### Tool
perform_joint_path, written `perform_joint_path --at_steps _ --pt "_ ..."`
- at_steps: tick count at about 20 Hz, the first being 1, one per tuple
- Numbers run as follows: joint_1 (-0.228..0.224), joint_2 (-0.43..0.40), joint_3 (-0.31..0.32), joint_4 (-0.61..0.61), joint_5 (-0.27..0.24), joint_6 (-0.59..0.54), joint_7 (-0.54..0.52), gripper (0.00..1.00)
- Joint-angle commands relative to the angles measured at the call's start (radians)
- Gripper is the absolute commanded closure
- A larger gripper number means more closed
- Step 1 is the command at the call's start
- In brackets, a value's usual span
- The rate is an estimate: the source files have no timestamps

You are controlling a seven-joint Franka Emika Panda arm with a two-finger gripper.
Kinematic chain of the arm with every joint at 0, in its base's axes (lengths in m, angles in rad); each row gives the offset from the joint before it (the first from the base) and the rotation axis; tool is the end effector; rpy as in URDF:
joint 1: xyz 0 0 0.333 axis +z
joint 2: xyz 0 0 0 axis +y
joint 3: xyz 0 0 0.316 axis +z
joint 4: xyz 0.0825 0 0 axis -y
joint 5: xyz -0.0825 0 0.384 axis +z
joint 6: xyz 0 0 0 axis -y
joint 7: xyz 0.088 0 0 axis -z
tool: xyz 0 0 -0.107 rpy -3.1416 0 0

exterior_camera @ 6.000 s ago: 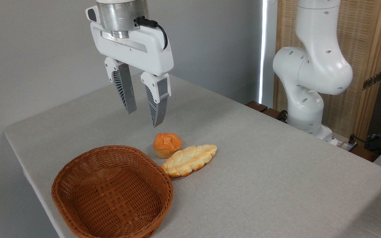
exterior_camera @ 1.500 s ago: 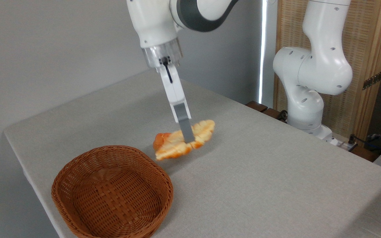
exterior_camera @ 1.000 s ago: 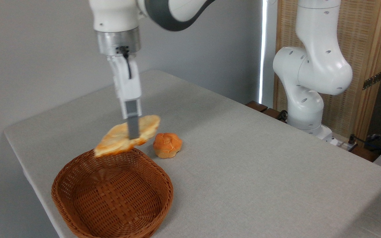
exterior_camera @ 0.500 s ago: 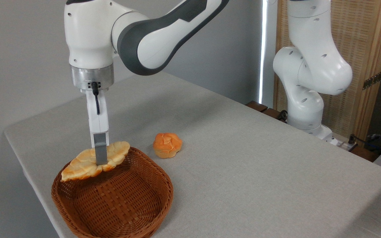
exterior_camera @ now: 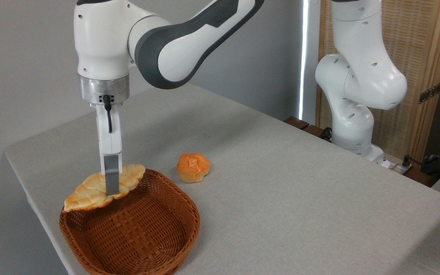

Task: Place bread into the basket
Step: 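Lower the bread into the basket and open the gripper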

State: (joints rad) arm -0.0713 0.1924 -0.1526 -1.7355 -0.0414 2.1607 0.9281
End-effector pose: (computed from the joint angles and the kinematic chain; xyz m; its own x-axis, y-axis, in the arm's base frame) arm 0.6250 -0.1376 0.4881 0.4086 -0.8921 0.1931 -0.8874 -0.4378 -0.1447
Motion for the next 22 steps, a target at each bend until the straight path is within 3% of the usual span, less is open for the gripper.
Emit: perform_joint_path --at_steps 1,16,19,22 --pt "0.004 0.005 -0.001 0.013 -0.005 0.013 -0.006 0.01" --pt "0.008 -0.007 0.001 0.014 -0.006 -0.01 -0.044 0.0" --pt "0.008 -0.028 -0.001 0.017 -0.015 -0.063 -0.063 0.0" --pt "0.01 -0.079 0.005 0.017 -0.015 -0.157 -0.167 0.0"
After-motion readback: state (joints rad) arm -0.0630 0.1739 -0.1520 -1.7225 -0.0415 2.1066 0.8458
